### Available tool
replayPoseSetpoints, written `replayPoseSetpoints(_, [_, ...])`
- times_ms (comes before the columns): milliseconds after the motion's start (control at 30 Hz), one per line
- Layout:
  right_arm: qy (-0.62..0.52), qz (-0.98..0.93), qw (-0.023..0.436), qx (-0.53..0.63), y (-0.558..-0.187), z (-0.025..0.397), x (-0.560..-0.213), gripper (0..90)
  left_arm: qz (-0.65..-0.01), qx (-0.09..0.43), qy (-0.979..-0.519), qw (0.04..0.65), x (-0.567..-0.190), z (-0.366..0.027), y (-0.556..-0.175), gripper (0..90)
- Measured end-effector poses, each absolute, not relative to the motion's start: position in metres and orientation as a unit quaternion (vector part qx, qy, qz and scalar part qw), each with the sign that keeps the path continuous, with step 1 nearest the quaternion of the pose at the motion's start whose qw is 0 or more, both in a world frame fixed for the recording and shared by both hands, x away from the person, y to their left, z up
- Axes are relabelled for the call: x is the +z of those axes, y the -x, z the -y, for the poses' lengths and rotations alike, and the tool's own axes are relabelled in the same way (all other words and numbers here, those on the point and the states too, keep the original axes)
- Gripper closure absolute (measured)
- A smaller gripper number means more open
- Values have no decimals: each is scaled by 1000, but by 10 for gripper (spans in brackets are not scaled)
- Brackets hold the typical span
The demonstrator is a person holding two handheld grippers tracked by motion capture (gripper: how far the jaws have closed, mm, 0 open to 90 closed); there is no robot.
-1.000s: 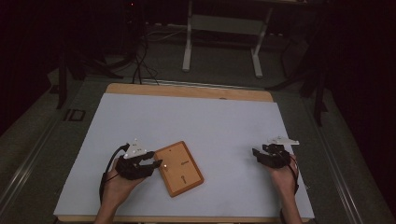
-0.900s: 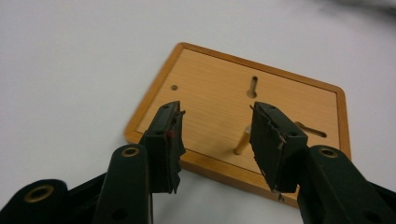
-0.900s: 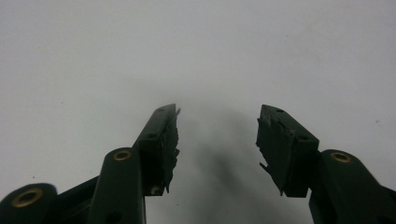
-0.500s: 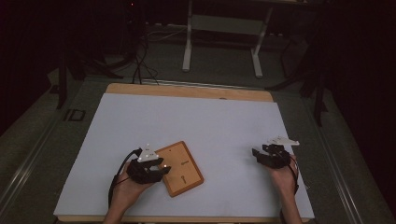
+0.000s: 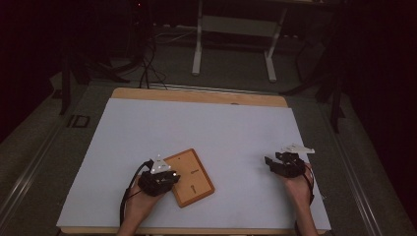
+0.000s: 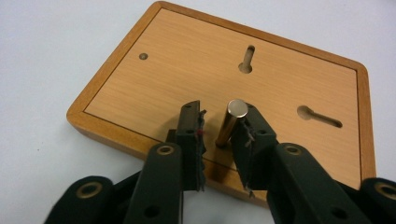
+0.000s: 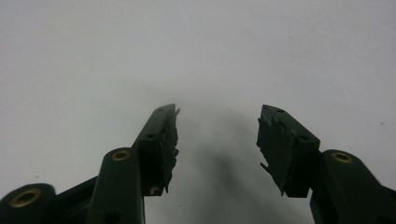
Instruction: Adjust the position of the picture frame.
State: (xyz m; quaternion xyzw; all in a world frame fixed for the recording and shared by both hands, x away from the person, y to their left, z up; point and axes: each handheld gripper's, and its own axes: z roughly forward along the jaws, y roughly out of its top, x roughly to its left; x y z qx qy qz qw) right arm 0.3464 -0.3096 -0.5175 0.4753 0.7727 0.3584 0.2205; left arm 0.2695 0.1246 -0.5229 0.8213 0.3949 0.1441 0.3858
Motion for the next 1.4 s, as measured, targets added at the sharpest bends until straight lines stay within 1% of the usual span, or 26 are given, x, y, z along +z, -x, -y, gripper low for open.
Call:
replayPoseSetpoints(133, [-474, -773, 219, 359, -346, 310, -518, 464, -407, 152, -809, 396, -526, -120, -267, 777])
replayPoseSetpoints(267, [-472, -774, 221, 360, -346, 310, -518, 465, -411, 157, -801, 406, -528, -120, -265, 787])
replayPoseSetpoints(333, [-473, -773, 221, 361, -346, 310, -518, 464, -410, 163, -801, 405, -529, -118, -264, 819])
replayPoseSetpoints(367, [-473, -773, 220, 361, -346, 310, -518, 464, -410, 163, -801, 405, -529, -118, -264, 823])
replayPoseSetpoints(400, [-473, -774, 220, 360, -346, 310, -518, 465, -409, 176, -802, 398, -529, -116, -262, 830])
replayPoseSetpoints(467, [-472, -775, 220, 359, -346, 309, -518, 465, -408, 177, -803, 398, -529, -115, -262, 837])
replayPoseSetpoints(633, [-468, -776, 221, 360, -347, 308, -518, 467, -401, 173, -809, 393, -527, -116, -264, 843])
replayPoseSetpoints(767, [-466, -778, 220, 360, -347, 306, -519, 467, -400, 164, -807, 401, -525, -118, -267, 845])
replayPoseSetpoints(1200, [-464, -780, 209, 365, -343, 298, -522, 472, -366, 169, -806, 434, -493, -117, -280, 849])
replayPoseSetpoints(1400, [-456, -783, 207, 369, -342, 291, -522, 472, -342, 174, -816, 433, -484, -107, -284, 850])
